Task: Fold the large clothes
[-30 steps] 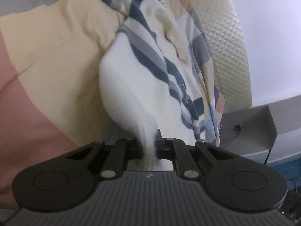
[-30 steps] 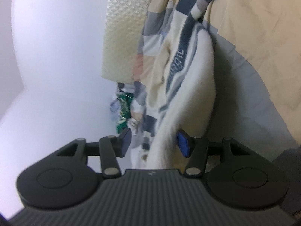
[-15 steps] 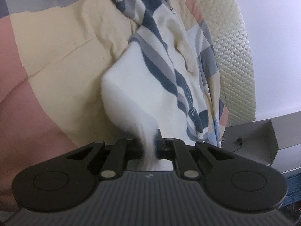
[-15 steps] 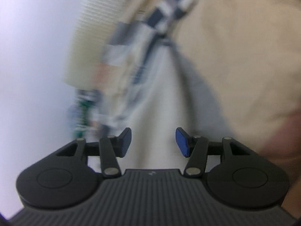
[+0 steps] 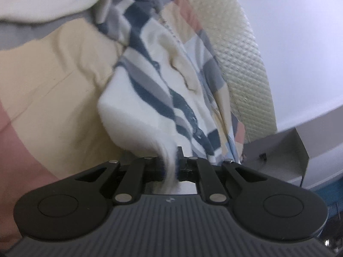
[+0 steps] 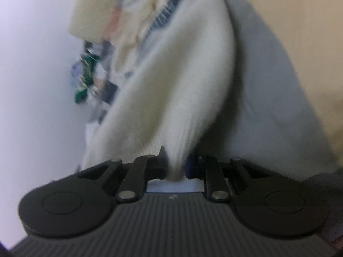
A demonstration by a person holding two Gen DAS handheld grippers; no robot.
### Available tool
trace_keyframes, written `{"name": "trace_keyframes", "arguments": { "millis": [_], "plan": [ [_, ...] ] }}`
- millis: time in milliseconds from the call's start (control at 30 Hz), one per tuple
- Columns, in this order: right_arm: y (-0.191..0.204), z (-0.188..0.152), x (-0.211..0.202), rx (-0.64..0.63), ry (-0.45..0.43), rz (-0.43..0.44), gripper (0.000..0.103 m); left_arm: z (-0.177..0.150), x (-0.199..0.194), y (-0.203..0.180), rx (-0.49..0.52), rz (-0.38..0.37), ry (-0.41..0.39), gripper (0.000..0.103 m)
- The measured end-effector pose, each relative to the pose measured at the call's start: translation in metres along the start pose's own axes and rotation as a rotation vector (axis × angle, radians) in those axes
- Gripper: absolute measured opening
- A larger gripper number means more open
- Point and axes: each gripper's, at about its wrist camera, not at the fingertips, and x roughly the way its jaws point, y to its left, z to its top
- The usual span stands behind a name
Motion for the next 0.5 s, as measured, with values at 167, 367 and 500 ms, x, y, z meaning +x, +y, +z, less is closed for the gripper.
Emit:
{"name": "trace_keyframes", "arguments": {
  "millis": [167,367,500],
  "plan": [
    [0.047,0.023,-0.058,-0.169,-0.082,-0.025,0.014,0.006,-0.026,-0.029,0.092,-0.023,0.029,0.008],
    [0.087,0.047,-0.094,-0.348,-0.084,-0.152,0.011,0.004,-0.048,-0.051,0.173,0.049,0.079,0.007],
    [0.088,0.044,-0.084,-0.414,-0.008,-0.286,0.008,-0.013,-0.035,-0.051,0.257,0.213,0.151,0.007]
  ]
}}
